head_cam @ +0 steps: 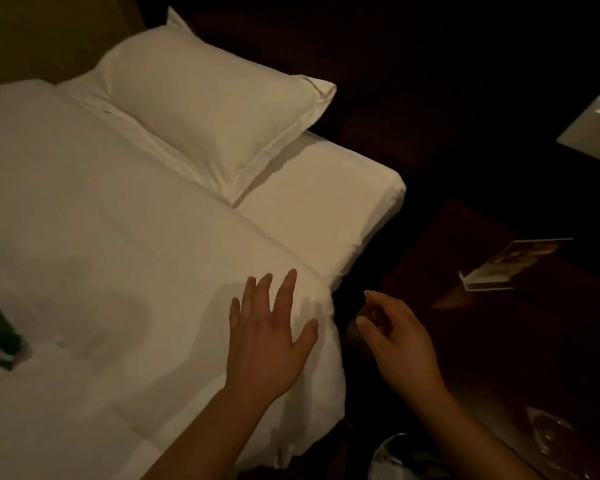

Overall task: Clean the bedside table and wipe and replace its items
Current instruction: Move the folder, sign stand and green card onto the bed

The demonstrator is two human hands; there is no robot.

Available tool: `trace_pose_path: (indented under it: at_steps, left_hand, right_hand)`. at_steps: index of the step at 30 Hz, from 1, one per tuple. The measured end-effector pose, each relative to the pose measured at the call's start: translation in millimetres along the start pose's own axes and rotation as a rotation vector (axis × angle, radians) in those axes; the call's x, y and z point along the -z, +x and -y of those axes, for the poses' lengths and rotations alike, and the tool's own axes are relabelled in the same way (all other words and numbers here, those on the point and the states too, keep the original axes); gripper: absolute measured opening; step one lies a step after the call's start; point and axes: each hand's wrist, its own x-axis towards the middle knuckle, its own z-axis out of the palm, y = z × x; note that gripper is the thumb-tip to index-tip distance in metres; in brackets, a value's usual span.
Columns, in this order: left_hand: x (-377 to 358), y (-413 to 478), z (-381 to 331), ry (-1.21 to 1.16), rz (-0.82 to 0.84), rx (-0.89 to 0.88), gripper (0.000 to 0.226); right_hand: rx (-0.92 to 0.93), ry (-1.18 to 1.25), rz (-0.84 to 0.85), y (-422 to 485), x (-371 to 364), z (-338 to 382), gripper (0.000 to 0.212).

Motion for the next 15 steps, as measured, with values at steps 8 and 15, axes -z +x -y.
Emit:
trace_pose_path:
  at_steps: [8,15]
  left_hand:
    - [-56,9,-88,-0.015,0.072,-0.110,0.076]
    - [-117,35,-141,0.040,0.100,-0.224,0.075]
  right_hand:
    - [-0.046,-0.001,-0.085,-3,75,-63,0.039]
    - [-0.098,-0.005,-0.122,7,118,-105,0.040]
